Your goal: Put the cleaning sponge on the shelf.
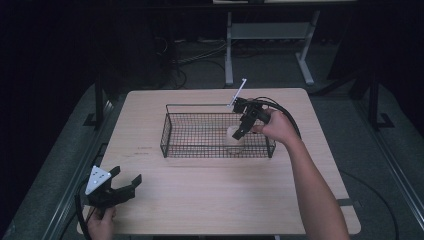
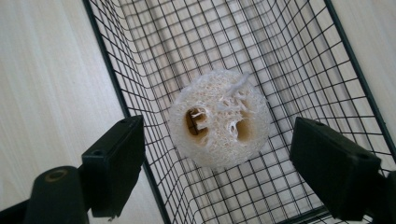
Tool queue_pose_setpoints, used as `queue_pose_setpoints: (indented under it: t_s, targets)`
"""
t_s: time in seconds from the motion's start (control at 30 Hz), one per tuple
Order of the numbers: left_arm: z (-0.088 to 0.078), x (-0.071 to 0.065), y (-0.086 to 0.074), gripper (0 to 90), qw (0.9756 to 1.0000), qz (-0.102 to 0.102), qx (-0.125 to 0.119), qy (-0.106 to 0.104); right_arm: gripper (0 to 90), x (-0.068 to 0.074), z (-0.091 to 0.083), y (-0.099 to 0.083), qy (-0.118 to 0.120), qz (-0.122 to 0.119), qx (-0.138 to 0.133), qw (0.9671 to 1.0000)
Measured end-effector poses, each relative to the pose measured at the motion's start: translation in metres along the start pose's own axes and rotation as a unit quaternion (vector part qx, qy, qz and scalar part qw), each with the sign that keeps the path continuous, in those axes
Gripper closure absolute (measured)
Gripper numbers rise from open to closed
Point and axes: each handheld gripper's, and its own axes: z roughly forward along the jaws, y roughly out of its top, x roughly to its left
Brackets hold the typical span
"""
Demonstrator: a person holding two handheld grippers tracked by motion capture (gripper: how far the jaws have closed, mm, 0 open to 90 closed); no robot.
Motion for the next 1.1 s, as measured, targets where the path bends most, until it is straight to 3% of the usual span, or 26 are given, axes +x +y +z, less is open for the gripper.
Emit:
queue_pose_setpoints:
  t_s: [1.1]
  targets:
    - [0.000,-0.003,0.000,13.9,1.0000,0.004,0.002,-0.004,17.5,0.021,-0.021,-0.005,-0.005,-0.019,-0.003,0.9998]
